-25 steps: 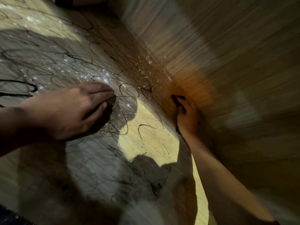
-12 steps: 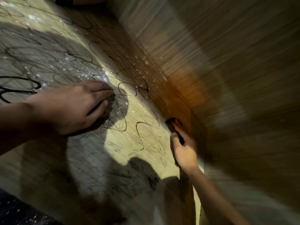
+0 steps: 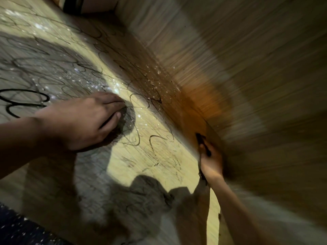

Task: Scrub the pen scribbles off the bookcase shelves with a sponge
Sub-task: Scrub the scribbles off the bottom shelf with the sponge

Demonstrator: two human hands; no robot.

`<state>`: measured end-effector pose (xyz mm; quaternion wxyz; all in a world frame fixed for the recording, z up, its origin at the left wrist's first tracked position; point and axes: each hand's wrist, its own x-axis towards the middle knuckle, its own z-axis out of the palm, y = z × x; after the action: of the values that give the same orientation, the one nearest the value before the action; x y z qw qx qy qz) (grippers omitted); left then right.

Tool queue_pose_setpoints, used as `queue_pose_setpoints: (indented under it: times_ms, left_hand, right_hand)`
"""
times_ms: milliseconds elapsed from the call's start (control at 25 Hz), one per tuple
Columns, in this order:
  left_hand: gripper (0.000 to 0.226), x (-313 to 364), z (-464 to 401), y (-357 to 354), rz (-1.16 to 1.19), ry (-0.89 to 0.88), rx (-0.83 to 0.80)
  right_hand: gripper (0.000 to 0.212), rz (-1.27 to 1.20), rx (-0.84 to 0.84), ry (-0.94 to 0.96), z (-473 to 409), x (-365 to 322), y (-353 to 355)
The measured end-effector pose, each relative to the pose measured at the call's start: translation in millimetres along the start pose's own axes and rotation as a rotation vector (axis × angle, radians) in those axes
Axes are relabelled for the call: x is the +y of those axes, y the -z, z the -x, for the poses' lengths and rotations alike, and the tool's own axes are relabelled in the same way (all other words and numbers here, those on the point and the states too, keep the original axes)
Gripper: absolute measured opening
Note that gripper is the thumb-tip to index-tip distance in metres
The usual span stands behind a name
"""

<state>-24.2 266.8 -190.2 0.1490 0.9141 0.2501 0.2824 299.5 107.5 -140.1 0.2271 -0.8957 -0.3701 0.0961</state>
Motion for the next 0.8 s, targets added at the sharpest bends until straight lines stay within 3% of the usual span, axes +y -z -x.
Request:
queue_pose_setpoints:
  times_ms: [120, 280, 320, 400, 520, 600, 720, 800]
  left_hand:
    - [0.068, -2, -1, -1, 0.025, -0.006, -0.010]
    - [0.061, -2, 0, -2, -0.038, 0.019, 0.003]
    - [0.062, -1, 1, -3, -0.032, 0.033, 0.009]
    - [0.068, -2, 1, -2, 0.043, 0.051, 0.010]
    - [0.073, -7, -1, -3, 0.126, 0.037, 0.012]
    - [0.076, -11, 1, -6, 0.128, 0.035, 0.007]
    - [0.080, -8, 0, -8, 0.108, 0.045, -0.001]
    - [0.083, -8, 2, -4, 0.120, 0.089, 0.001]
  right_hand:
    - [0.038, 0.134, 0.091, -0.180, -27, -8, -15]
    - [0.035, -0.134, -0.107, 0.210, 29, -11, -21]
    - [0.040, -0.134, -0.135, 0.223, 39, -6, -11]
    - [0.050, -0.049, -0.054, 0.107, 21, 10, 2]
    - [0.036, 0.156, 0.175, -0.191, -34, 6, -11]
    - [0.036, 0.192, 0.118, -0.065, -36, -22, -34]
    - [0.038, 0.048, -0.068, 0.315, 14, -23, -38]
    - [0.041, 0.063, -0.143, 0.385, 33, -1, -16]
